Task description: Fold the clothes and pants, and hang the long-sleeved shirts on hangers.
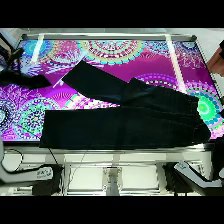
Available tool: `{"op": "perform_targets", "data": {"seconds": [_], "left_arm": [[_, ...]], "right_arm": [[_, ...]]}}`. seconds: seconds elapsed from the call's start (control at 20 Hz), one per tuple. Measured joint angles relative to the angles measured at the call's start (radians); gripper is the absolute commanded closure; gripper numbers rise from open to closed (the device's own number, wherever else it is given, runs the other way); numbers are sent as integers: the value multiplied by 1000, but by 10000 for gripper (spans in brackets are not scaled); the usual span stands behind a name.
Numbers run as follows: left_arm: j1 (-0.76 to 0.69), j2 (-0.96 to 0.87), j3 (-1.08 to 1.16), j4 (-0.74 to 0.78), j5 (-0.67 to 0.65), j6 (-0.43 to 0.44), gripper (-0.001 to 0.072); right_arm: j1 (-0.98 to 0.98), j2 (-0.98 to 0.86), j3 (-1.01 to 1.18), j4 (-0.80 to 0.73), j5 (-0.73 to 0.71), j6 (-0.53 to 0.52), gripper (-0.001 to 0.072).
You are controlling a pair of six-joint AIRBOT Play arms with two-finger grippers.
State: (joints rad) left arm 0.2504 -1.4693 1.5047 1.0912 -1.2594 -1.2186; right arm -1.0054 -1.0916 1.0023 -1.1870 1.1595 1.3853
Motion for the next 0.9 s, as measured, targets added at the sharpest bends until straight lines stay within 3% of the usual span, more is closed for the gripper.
{"op": "perform_targets", "data": {"seconds": [0.35,0.55,0.9], "left_arm": [[-97,-424,385,5,20,-159,223],[-108,-513,475,113,90,-246,223],[-127,-594,509,177,222,-293,222]], "right_arm": [[105,0,12,68,7,-56,190],[187,0,12,76,2,-64,192],[303,0,12,79,-27,-65,201]]}}
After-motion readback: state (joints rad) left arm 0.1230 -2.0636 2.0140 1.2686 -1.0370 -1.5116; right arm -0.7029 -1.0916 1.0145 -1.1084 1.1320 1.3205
